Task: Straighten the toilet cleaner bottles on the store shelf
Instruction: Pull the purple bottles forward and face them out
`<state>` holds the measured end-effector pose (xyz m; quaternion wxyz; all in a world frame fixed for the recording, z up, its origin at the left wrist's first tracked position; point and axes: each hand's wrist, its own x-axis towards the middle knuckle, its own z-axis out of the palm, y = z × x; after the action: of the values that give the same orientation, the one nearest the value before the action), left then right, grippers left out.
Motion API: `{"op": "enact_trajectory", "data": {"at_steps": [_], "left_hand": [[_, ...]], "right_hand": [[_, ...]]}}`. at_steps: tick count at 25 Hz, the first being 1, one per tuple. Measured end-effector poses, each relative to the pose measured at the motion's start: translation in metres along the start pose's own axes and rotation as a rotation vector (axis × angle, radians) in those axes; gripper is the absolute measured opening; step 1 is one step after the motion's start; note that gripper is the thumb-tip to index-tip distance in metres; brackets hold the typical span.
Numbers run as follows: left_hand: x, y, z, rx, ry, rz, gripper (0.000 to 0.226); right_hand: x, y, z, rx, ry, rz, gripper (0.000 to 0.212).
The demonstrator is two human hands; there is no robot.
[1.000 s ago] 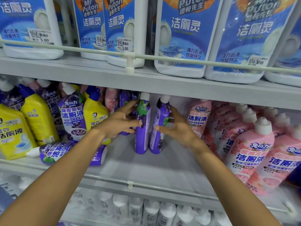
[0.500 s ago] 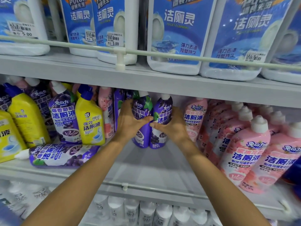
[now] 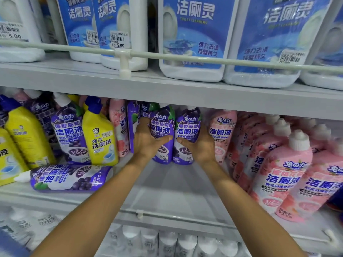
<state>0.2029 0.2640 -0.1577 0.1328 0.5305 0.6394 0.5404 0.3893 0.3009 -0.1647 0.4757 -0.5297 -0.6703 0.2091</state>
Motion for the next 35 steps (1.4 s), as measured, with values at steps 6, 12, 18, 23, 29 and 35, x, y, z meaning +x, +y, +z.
{"op": "enact_trajectory", "data": {"at_steps": [6, 12, 18, 23, 29, 35], "left_hand": [[0.001, -0.002, 0.015, 0.113, 0.028, -0.044, 0.089], [-0.009, 0.014, 0.030, -0.033, -0.026, -0.018, 0.063], [-0.005, 0.017, 0.040, -0.067, -0.086, -0.027, 0.066], [0.003, 0.009, 0.025, -0.022, -0.035, -0.012, 0.070], [0.008, 0.003, 0.013, 0.038, 0.009, 0.003, 0.076], [0.004, 0.002, 0.010, 0.167, 0.101, 0.028, 0.087]], "right_hand": [[0.003, 0.007, 0.000, -0.079, 0.051, 0.043, 0.073], [0.003, 0.011, -0.015, -0.081, 0.085, 0.095, 0.066], [0.006, 0.016, -0.016, -0.059, 0.118, 0.097, 0.067], [0.011, 0.010, 0.000, -0.061, 0.077, 0.076, 0.067], [0.020, 0.003, 0.012, -0.036, -0.019, 0.082, 0.072], [0.020, 0.016, -0.002, 0.049, -0.068, 0.095, 0.074]]}}
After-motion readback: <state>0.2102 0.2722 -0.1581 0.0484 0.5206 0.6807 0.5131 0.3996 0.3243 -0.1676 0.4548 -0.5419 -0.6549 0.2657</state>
